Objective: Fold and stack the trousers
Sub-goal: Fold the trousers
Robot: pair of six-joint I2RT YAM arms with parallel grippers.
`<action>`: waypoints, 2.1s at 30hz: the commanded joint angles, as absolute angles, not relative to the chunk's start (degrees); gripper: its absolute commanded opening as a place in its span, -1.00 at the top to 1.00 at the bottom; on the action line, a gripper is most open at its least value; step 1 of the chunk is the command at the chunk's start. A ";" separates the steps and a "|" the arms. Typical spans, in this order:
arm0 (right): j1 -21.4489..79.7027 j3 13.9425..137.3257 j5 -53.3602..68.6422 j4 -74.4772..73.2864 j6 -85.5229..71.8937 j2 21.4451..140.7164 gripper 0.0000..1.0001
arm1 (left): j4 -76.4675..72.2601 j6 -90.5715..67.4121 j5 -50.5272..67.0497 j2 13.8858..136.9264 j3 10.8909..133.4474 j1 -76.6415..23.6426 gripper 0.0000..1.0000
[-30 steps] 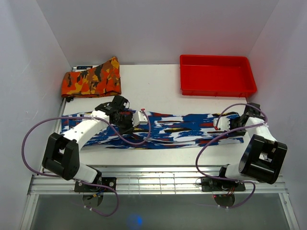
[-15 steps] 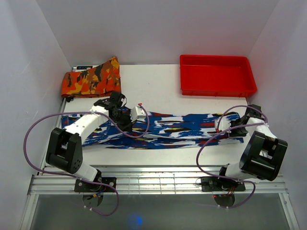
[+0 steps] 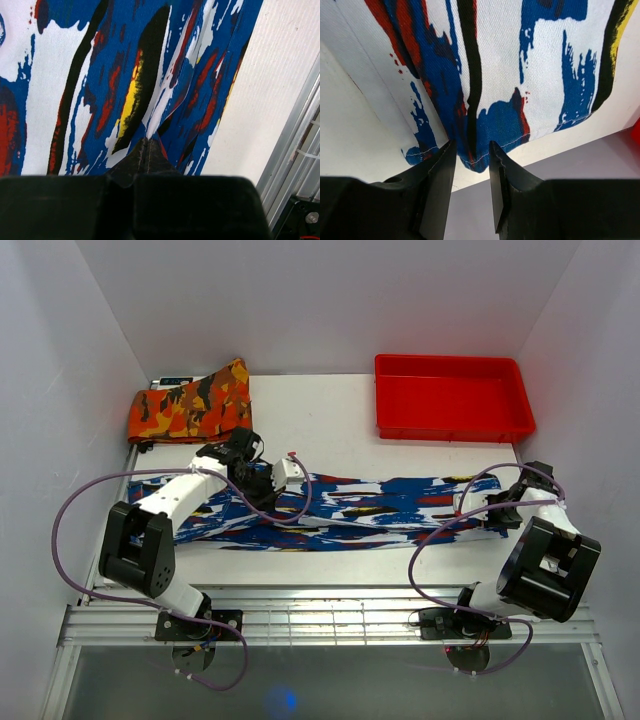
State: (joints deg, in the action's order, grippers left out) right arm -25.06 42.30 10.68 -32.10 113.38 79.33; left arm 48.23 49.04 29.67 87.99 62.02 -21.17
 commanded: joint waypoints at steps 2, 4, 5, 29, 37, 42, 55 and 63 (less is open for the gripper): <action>-25.57 42.63 11.42 -34.19 119.18 78.49 0.23 | 48.16 50.27 31.55 88.15 64.34 -19.95 1.00; -25.84 42.63 11.43 -34.19 119.88 78.40 0.23 | 48.25 50.36 31.81 88.50 64.42 -19.69 1.00; -25.93 42.45 11.08 -34.19 120.49 78.40 0.22 | 48.25 50.36 31.90 88.59 64.60 -19.60 1.00; -25.93 44.47 14.15 -29.70 117.69 74.80 0.85 | 48.16 50.45 32.08 84.29 67.50 -14.77 1.00; -25.31 40.79 14.24 -30.41 118.39 70.93 0.85 | 50.53 53.52 31.55 81.30 65.66 -12.84 1.00; -25.31 37.79 13.53 -29.00 118.48 70.49 0.85 | 51.24 55.10 31.55 79.72 63.99 -11.25 1.00; -24.52 45.25 15.91 -30.66 115.23 71.19 0.85 | 45.71 51.68 30.85 79.54 64.07 -9.14 1.00; -24.52 41.41 15.65 -32.52 116.63 67.42 0.85 | 47.81 53.44 34.10 77.70 66.01 -6.07 1.00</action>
